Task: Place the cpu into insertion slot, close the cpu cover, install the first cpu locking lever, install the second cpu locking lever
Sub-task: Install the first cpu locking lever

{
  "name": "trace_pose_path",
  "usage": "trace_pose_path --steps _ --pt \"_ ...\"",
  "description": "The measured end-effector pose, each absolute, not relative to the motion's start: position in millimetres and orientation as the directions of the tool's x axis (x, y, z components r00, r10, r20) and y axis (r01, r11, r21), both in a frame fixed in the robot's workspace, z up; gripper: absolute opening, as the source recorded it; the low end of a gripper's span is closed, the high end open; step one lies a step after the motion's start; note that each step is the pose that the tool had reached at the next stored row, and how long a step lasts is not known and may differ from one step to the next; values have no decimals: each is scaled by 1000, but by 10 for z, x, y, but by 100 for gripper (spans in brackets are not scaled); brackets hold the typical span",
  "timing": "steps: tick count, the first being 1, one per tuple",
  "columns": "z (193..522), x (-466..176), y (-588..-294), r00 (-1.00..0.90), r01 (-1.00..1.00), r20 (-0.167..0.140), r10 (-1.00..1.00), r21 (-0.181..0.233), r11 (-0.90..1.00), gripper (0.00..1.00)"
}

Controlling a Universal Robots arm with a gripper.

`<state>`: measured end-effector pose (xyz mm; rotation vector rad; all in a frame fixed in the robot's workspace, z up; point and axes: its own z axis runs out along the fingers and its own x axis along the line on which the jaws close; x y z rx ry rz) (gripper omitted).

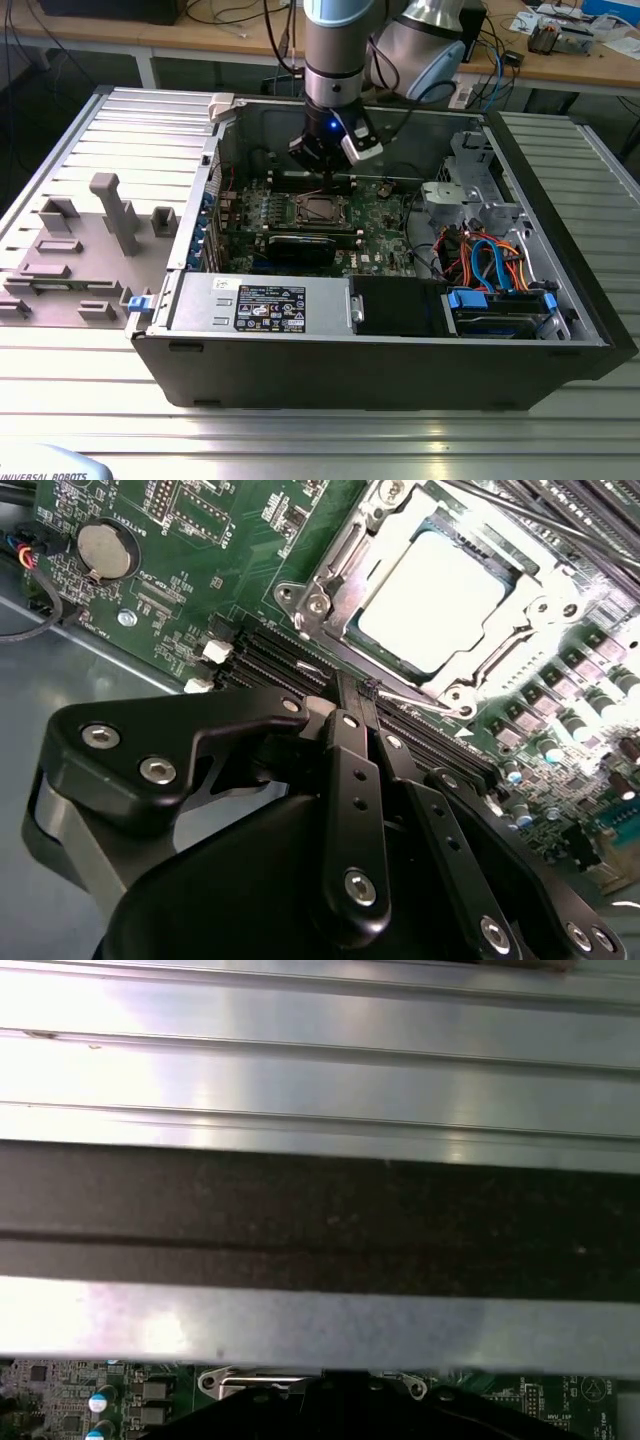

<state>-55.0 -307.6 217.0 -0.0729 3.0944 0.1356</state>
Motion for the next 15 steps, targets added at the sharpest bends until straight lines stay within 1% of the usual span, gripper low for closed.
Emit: trace_pose_path --steps 15 --pt "2056 -492 -3071 -998 -49 -45 -45 86 995 11"
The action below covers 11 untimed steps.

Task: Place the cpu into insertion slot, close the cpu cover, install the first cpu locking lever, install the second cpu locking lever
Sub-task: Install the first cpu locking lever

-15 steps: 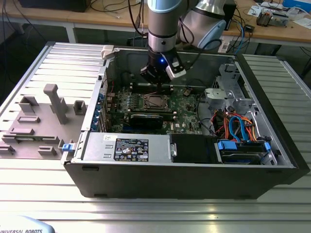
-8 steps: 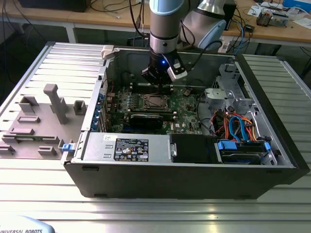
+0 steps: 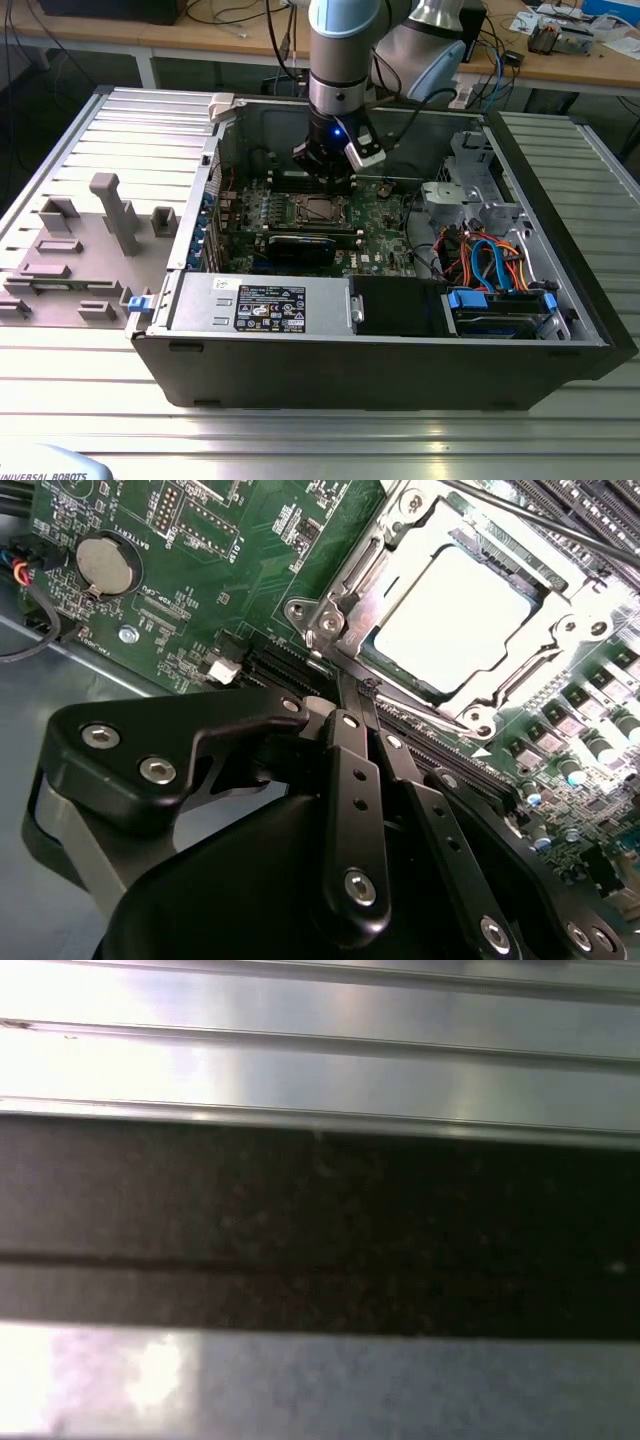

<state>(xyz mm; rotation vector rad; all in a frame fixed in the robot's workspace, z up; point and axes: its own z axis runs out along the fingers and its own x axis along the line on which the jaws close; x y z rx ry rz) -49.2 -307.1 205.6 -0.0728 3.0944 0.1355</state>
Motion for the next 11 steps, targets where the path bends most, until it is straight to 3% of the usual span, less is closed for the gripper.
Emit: trace_pose_path --steps 11 --pt "2048 -480 -3070 -999 -18 -44 -14 84 996 11"
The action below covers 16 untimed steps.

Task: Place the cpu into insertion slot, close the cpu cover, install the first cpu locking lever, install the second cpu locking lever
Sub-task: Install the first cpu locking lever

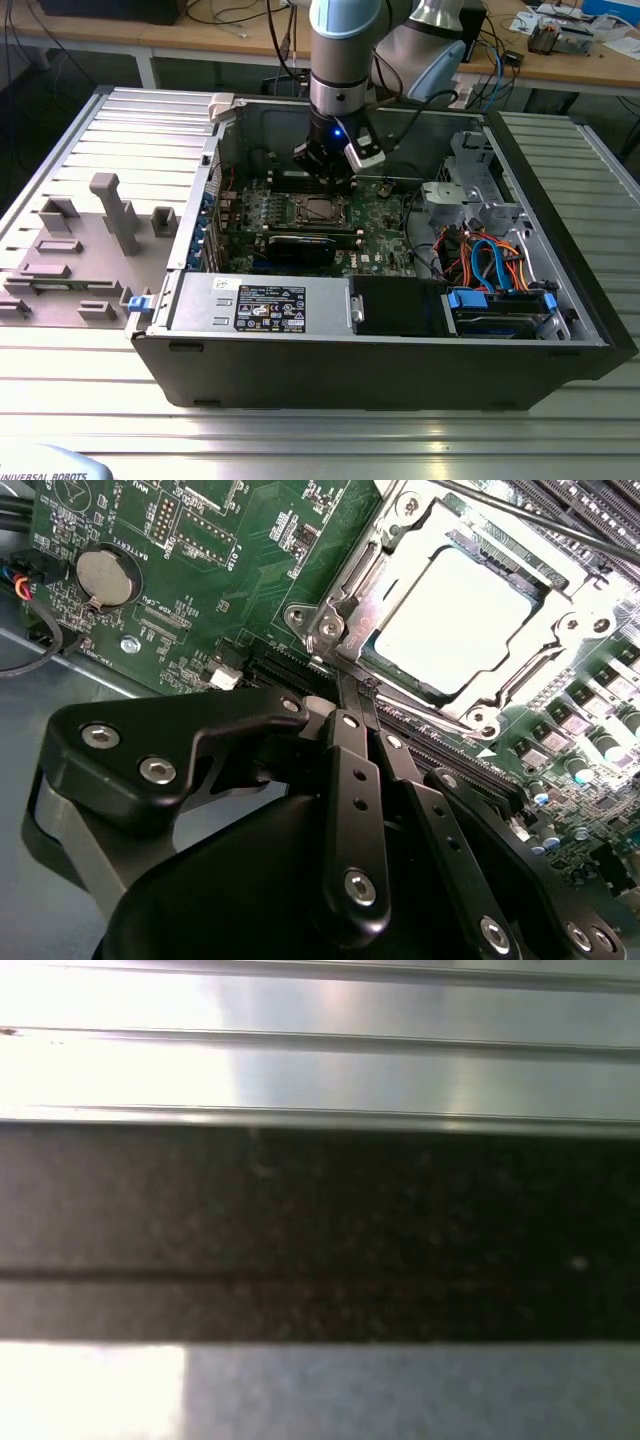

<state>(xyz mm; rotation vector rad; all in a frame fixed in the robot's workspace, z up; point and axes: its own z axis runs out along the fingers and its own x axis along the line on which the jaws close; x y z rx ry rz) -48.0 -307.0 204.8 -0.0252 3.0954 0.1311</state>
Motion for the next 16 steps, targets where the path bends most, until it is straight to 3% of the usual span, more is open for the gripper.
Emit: trace_pose_path --steps 16 --pt "2054 -479 -3071 -999 -18 -44 -15 82 996 11"
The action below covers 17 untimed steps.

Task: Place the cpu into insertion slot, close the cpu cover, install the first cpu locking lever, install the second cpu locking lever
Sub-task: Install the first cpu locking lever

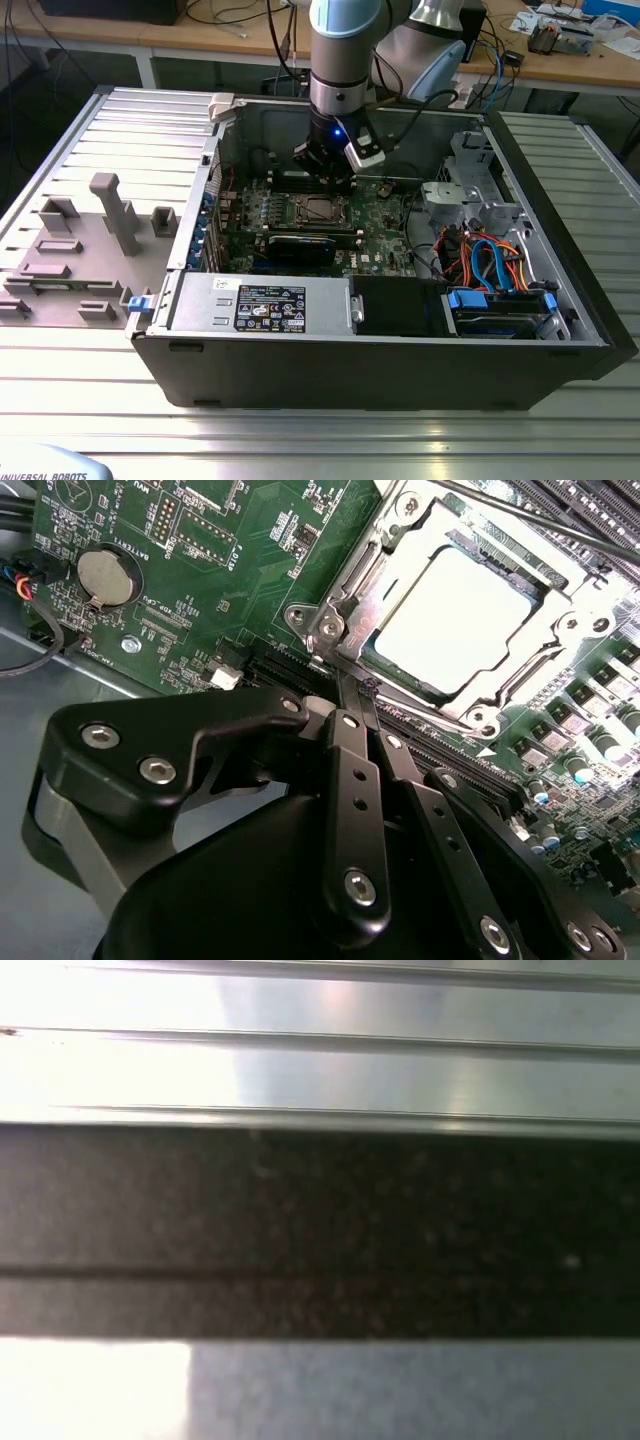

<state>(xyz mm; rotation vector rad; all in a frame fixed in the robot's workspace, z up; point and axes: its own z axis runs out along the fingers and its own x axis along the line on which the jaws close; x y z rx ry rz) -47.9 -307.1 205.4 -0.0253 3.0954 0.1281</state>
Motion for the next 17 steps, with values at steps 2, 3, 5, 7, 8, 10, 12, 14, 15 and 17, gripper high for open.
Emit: trace_pose_path --steps 2,3,5,7,8,10,12,14,15,17 --pt "2048 -480 -3071 -999 -18 -44 -15 76 997 11" --pt "2044 -480 -3071 -999 -18 -44 -15 74 997 11" --pt "2030 -479 -3070 -999 -18 -44 -15 66 998 11" --pt "2021 -479 -3070 -999 -18 -44 -15 64 998 11" --pt "2021 -480 -3071 -999 -18 -44 -15 63 998 11" --pt "2021 -480 -3071 -999 -18 -44 -15 63 998 11" --pt "2020 -480 -3070 -999 -18 -44 -15 64 998 11" --pt "2020 -480 -3070 -999 -18 -44 -15 64 998 11" --pt "2020 -480 -3070 -999 -18 -44 -15 65 998 11" --pt "2022 -480 -3069 -999 -18 -44 -15 65 998 11"
